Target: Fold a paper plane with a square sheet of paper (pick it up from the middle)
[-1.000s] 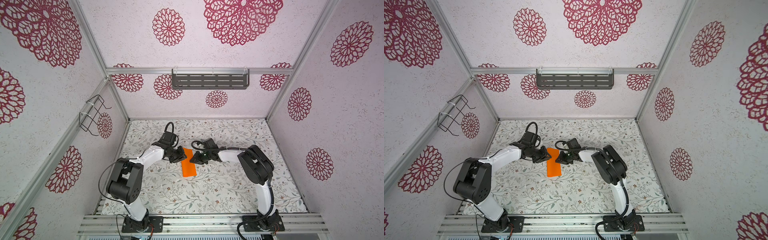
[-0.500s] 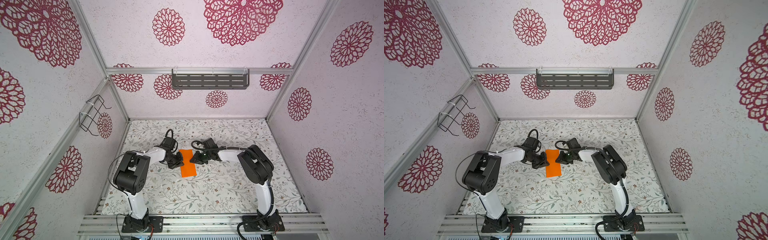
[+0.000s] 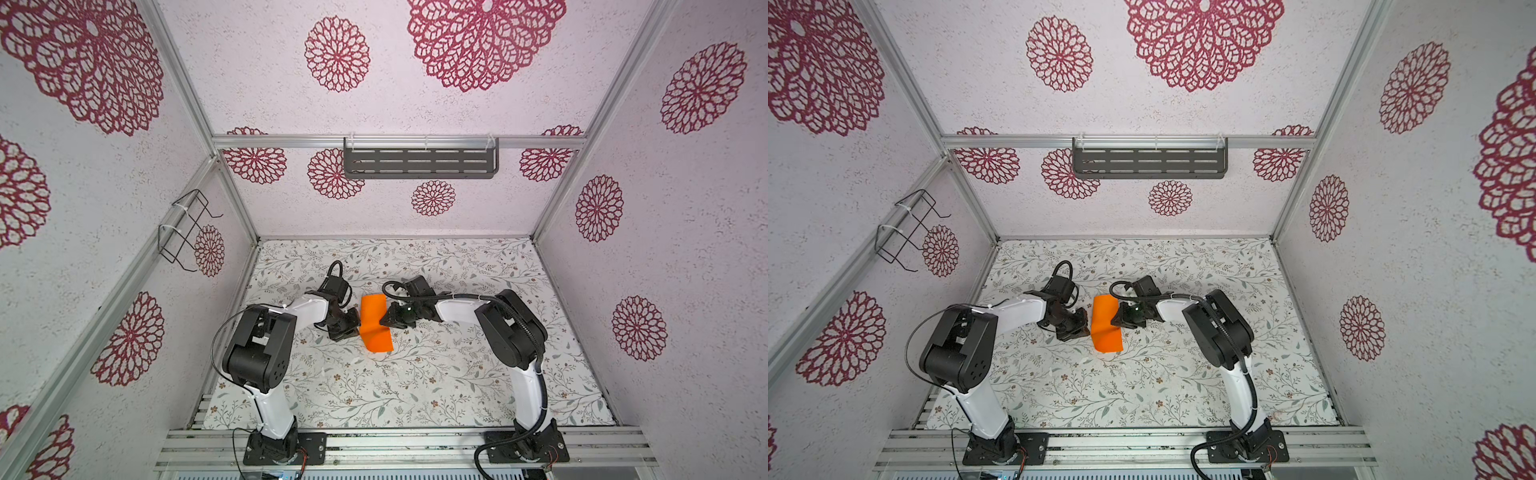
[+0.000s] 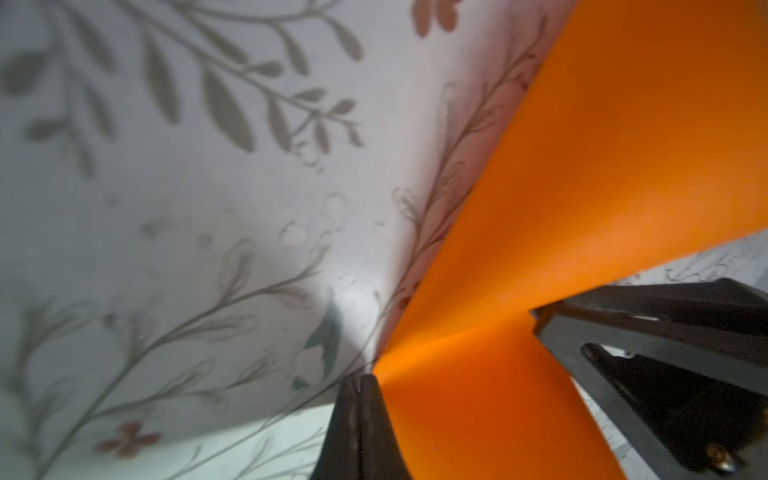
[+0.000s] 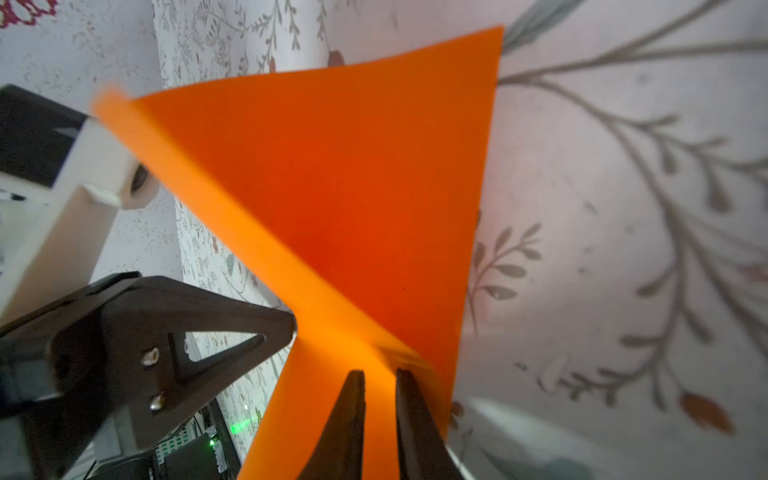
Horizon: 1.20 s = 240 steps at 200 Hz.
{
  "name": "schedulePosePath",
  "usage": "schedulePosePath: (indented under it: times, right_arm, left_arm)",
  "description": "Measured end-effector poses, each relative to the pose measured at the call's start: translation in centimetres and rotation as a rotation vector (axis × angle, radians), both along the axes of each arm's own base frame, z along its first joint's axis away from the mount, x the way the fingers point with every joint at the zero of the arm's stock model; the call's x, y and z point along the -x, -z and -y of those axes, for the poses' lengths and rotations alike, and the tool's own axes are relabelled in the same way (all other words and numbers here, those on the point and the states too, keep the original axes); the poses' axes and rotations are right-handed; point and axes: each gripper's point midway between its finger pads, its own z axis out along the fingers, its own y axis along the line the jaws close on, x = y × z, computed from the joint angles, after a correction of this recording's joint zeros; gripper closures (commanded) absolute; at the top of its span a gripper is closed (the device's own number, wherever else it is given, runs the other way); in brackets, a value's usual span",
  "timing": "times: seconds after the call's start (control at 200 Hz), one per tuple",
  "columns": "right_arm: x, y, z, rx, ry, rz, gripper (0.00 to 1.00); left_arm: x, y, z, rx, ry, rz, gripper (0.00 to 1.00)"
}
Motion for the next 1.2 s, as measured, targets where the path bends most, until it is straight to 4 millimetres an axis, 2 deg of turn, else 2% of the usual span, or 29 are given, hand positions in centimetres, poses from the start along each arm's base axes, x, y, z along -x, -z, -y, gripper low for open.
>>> schedulePosePath:
  times: [0.1,0.285,0.445,0.605,0.881,1.016,1.086,1.201]
  right_arm:
    - [0.0,0.0,0.0,0.000,-0.002,0.002,0.80]
    - [0.0,0.0,0.0,0.002,-0.005,0.005,0.80]
    - [0.0,0.0,0.0,0.003,-0.005,0.005,0.80]
    - [0.0,0.0,0.0,0.004,-0.005,0.004,0.80]
    - [0.0,0.0,0.0,0.006,-0.006,0.006,0.80]
    - [0.0,0.0,0.0,0.006,-0.005,0.006,0.80]
    - [0.0,0.0,0.0,0.007,-0.005,0.006,0.80]
    - [0.0,0.0,0.0,0.007,-0.005,0.006,0.80]
  left_arm:
    - [-0.2,-0.9,0.1,0.020,-0.001,0.017,0.95]
    - [-2.1,-2.6,2.0,0.130,0.011,0.097,0.96]
    - [-3.7,-2.0,2.8,0.167,0.025,0.110,0.95]
    - [-3.8,0.3,1.6,0.164,0.004,0.068,0.95]
    - [-4.6,0.3,-0.3,0.131,-0.021,0.095,0.95]
    - [-5.0,-0.5,-1.5,0.120,-0.042,0.117,0.95]
    - [-5.4,-1.4,-1.1,0.148,-0.044,0.150,0.96]
    - [-6.0,-2.6,0.8,0.219,-0.026,0.199,0.95]
